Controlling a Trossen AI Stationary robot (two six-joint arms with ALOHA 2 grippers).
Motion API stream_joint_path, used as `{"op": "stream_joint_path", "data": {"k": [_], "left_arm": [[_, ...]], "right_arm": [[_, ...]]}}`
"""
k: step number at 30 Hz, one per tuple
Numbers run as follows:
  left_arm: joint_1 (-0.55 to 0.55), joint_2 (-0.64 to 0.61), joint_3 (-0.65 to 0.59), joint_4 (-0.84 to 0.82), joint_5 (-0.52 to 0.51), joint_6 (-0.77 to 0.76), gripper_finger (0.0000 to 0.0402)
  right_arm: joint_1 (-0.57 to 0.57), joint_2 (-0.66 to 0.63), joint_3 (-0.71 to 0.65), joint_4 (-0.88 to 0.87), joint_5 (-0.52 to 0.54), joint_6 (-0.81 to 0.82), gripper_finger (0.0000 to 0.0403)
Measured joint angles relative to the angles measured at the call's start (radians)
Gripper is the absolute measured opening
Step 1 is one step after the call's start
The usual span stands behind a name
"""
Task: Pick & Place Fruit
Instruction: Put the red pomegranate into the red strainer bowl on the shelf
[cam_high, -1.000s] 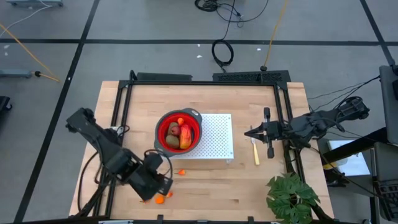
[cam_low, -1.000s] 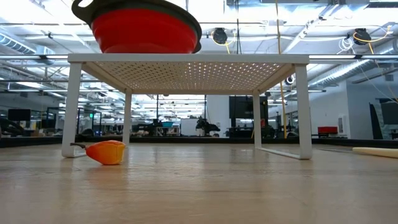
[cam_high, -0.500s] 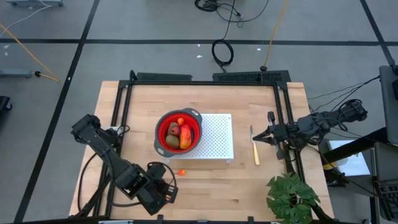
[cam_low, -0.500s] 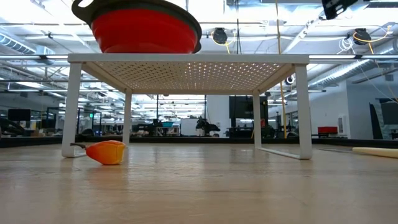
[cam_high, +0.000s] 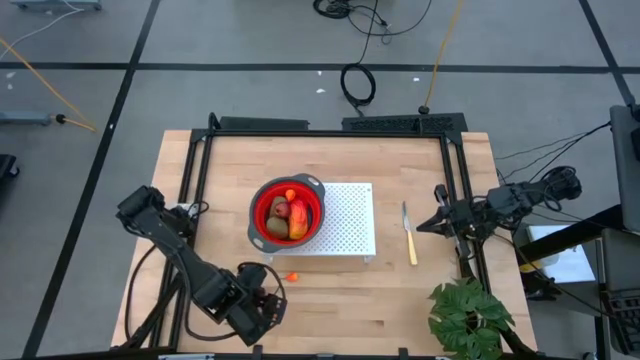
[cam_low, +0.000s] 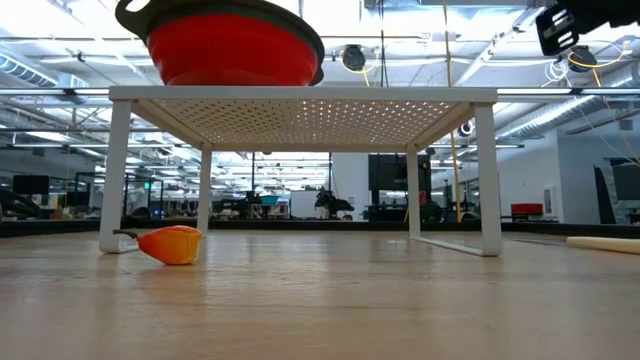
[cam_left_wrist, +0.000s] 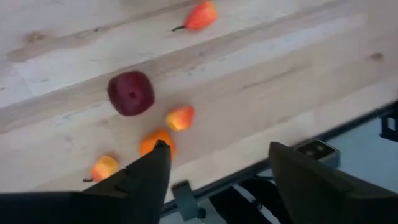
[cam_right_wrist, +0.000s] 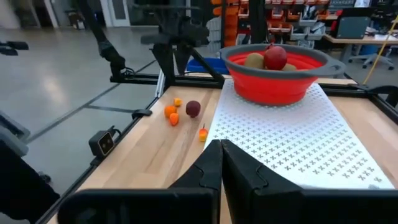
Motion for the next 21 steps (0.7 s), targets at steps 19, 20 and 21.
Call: {"op": "stream_joint_path", "data": {"k": [19, 20, 21], "left_arm": [[0.0, 0.0, -0.305, 0.177, 0.069, -0.066, 0.0352], [0.0, 0.0, -0.323, 0.2, 0.068, -0.072, 0.0352], [0.0, 0.0, -0.34, 0.225, 0.069, -0.078, 0.0352]], "right_arm": [[0.0, -0.069, -0.036, -0.003, 0.006, 0.026, 0.0], [0.0, -0.069, -0.036, -0.003, 0.006, 0.026, 0.0], [0.0, -0.069, -0.036, -0.003, 0.006, 0.026, 0.0]]}}
